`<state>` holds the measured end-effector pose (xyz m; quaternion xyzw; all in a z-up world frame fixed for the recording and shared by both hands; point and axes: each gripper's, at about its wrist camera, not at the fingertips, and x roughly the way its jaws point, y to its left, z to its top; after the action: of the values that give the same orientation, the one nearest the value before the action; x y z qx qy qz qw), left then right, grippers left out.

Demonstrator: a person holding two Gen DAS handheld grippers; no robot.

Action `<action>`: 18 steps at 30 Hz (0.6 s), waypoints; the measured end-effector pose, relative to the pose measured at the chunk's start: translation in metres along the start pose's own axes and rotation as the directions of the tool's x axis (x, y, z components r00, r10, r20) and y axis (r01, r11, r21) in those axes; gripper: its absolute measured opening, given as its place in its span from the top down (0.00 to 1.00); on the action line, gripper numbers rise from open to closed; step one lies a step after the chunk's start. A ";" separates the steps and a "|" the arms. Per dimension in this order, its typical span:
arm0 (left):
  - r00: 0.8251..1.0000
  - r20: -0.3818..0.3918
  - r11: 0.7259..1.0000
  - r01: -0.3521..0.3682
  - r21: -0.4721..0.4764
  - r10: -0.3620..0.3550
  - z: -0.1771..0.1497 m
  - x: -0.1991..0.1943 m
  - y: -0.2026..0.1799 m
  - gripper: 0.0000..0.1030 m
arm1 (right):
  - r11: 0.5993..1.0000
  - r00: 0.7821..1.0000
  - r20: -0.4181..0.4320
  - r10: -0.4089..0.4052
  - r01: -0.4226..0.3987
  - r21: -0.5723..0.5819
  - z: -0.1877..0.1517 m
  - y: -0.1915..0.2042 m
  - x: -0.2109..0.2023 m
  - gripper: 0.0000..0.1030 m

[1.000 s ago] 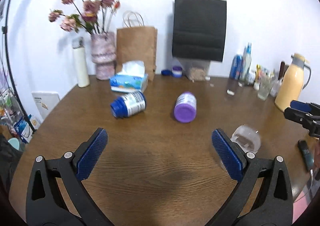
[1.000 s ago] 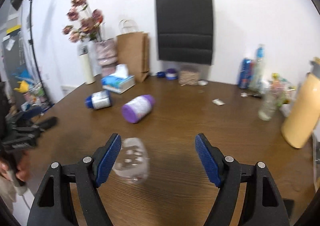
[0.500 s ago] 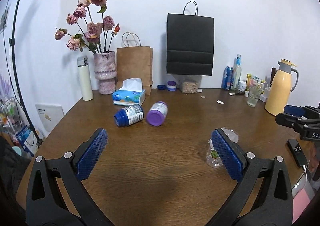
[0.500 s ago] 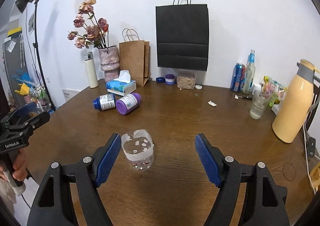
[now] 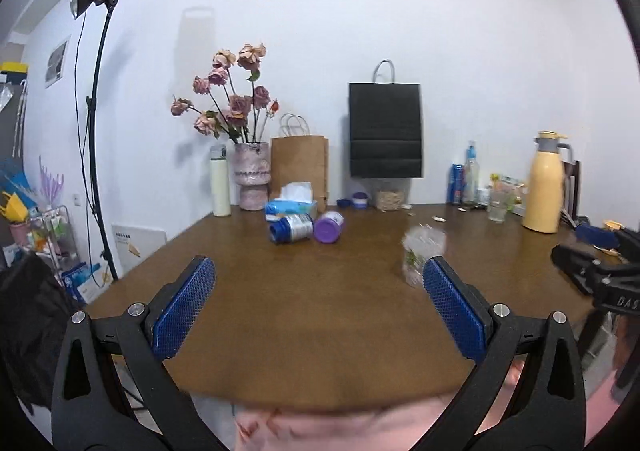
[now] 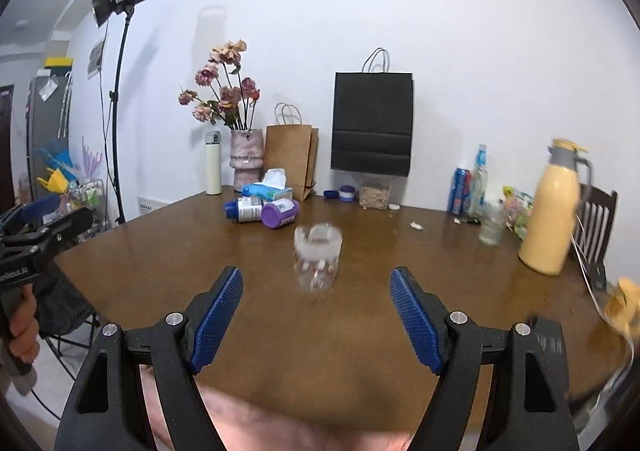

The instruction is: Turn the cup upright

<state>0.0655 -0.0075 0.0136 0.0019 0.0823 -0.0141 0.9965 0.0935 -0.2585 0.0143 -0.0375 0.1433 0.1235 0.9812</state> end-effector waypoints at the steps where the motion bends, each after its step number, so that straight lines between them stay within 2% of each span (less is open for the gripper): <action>1: 1.000 0.009 1.000 0.014 0.015 -0.014 -0.008 -0.006 -0.002 0.00 | 1.000 1.000 0.010 0.004 -0.004 0.011 -0.015 0.005 -0.012 0.21; 3: 1.000 0.000 0.999 -0.006 0.048 0.006 -0.026 -0.014 -0.008 0.00 | 0.999 1.000 0.012 -0.001 0.001 0.039 -0.036 0.011 -0.025 0.21; 7: 0.991 -0.118 0.997 0.063 0.039 -0.058 -0.047 -0.017 -0.015 0.00 | 0.998 0.997 -0.067 0.034 -0.029 0.063 -0.061 0.020 -0.030 0.21; 10: 0.993 -0.103 0.995 0.067 0.078 -0.058 -0.051 -0.024 -0.021 0.00 | 0.999 0.999 -0.046 0.026 -0.024 0.036 -0.062 0.023 -0.040 0.21; 12: 0.994 -0.085 0.995 0.072 0.075 -0.065 -0.049 -0.027 -0.021 0.00 | 0.999 1.000 -0.020 0.019 -0.018 0.033 -0.058 0.022 -0.045 0.21; 18: 0.995 -0.077 0.995 0.064 0.073 -0.058 -0.051 -0.031 -0.019 0.00 | 1.000 1.000 -0.017 0.021 -0.020 0.015 -0.055 0.029 -0.042 0.21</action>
<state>0.0259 -0.0253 -0.0320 0.0373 0.1188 -0.0476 0.9911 0.0317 -0.2460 -0.0271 -0.0300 0.1528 0.1322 0.9789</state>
